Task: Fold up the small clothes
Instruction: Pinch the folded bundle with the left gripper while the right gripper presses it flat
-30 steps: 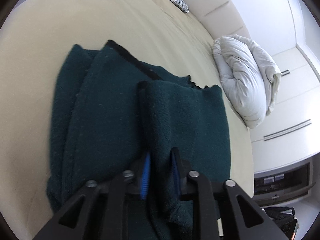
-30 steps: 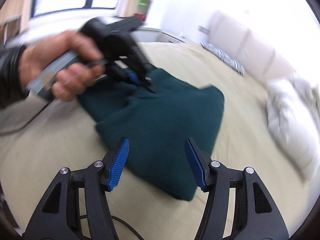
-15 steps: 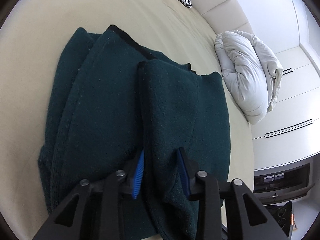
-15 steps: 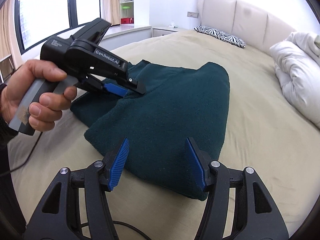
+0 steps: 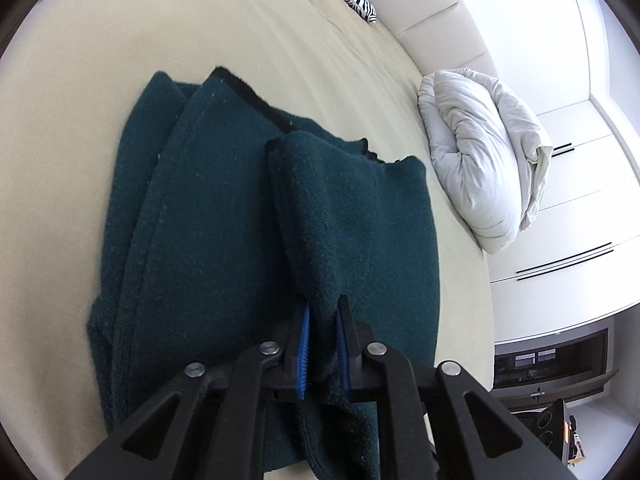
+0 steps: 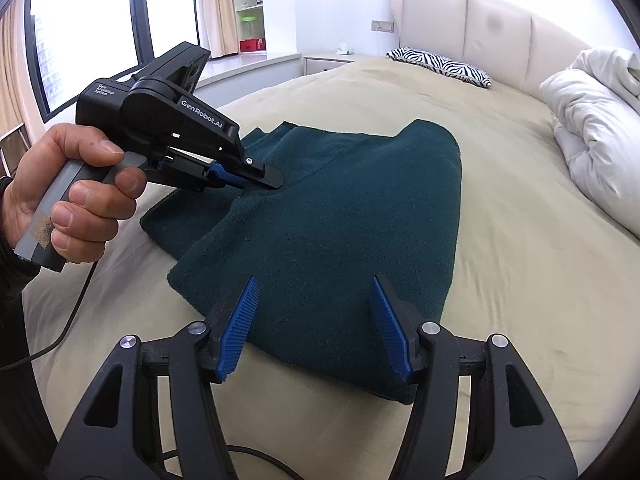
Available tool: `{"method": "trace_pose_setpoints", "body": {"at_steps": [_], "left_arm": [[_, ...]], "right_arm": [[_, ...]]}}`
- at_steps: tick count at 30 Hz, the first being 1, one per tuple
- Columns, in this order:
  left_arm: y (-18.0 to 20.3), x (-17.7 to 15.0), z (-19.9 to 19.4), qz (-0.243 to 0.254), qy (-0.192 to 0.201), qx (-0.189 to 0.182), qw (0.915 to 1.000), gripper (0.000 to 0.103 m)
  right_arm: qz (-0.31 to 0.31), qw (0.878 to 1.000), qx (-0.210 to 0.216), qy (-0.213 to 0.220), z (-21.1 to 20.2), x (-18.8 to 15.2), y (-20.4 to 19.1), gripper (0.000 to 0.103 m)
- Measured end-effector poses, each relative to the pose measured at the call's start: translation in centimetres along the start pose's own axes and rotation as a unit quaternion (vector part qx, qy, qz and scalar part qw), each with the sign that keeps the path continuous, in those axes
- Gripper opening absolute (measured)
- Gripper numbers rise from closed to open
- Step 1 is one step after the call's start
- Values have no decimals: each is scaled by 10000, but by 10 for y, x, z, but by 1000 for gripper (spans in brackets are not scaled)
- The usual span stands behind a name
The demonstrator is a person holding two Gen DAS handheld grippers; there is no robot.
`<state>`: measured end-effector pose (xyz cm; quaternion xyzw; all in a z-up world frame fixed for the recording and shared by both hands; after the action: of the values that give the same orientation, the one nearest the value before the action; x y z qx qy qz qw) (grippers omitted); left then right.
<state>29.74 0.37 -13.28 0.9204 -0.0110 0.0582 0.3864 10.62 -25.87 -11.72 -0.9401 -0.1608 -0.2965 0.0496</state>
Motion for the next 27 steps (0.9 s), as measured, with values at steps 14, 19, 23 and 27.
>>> {"method": "trace_pose_setpoints", "body": {"at_steps": [14, 19, 23, 27], "left_arm": [[-42, 36, -84, -88, 551, 325, 9979, 12], [-79, 32, -58, -416, 371, 400, 9976, 12], [-88, 28, -54, -471, 464, 264, 9975, 13], [-73, 24, -67, -267, 647, 684, 9952, 14]], "right_arm": [[-344, 9991, -168, -155, 49, 56, -31, 56], [-515, 9979, 19, -398, 80, 65, -59, 56], [-462, 9977, 55, -483, 99, 60, -65, 57], [-486, 9973, 211, -517, 95, 60, -64, 56]]}}
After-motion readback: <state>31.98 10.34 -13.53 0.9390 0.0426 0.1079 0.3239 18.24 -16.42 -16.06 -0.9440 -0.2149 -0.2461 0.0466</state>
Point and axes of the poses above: each gripper's, at about its wrist camera, not at the fingertips, and z roughly the way its jaws point, y to its right, x to its top, the point moved 4 cm from there along z, roughly the way its jaws point, and after that the axes turned 10 degrees about -y, right-handed, at the moved point
